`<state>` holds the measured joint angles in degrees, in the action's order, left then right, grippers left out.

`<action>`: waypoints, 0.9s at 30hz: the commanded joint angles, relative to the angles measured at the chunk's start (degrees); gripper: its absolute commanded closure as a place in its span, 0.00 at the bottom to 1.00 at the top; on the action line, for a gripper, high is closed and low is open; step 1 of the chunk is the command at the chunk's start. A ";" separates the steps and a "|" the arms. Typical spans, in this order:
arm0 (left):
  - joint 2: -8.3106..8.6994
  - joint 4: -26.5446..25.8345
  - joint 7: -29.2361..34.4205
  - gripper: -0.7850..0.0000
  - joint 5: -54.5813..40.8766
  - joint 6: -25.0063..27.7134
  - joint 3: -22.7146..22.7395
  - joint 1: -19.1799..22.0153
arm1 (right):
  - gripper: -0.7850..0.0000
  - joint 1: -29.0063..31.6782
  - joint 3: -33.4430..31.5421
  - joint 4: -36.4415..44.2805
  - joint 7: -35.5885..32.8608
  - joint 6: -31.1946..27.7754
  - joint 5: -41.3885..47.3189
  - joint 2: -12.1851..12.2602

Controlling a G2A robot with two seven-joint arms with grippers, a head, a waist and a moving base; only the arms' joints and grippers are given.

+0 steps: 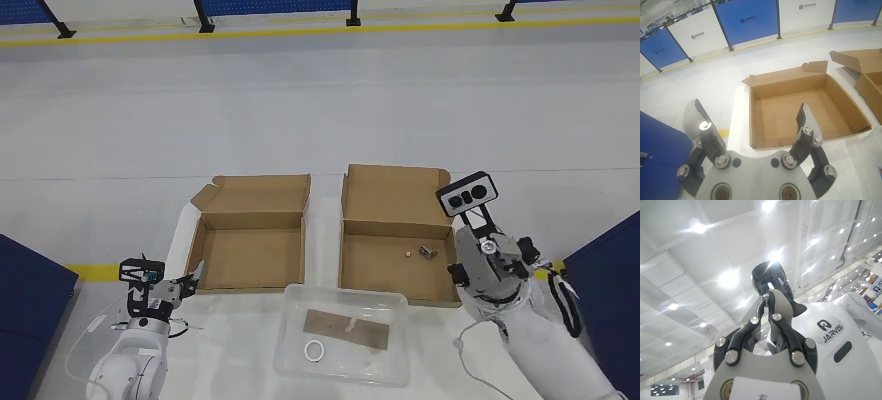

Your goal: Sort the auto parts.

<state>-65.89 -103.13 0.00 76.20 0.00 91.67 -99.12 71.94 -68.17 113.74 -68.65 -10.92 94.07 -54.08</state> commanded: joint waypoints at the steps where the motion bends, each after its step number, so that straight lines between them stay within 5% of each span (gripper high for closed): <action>1: 0.00 0.00 0.00 0.00 0.00 0.00 0.00 0.00 | 1.00 0.17 0.07 0.20 -0.89 0.62 2.50 -0.41; 13: 0.00 0.00 0.00 0.00 0.00 0.00 0.00 0.00 | 1.00 0.49 -0.49 0.61 -3.81 3.18 8.26 -2.58; 27: 0.00 0.00 0.00 0.00 0.00 0.00 0.00 0.00 | 1.00 0.84 -3.99 1.03 -1.36 4.40 -2.28 -3.65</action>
<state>-65.89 -103.13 0.00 76.20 0.00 91.67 -99.12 72.74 -72.03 114.67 -70.06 -6.64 91.90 -57.64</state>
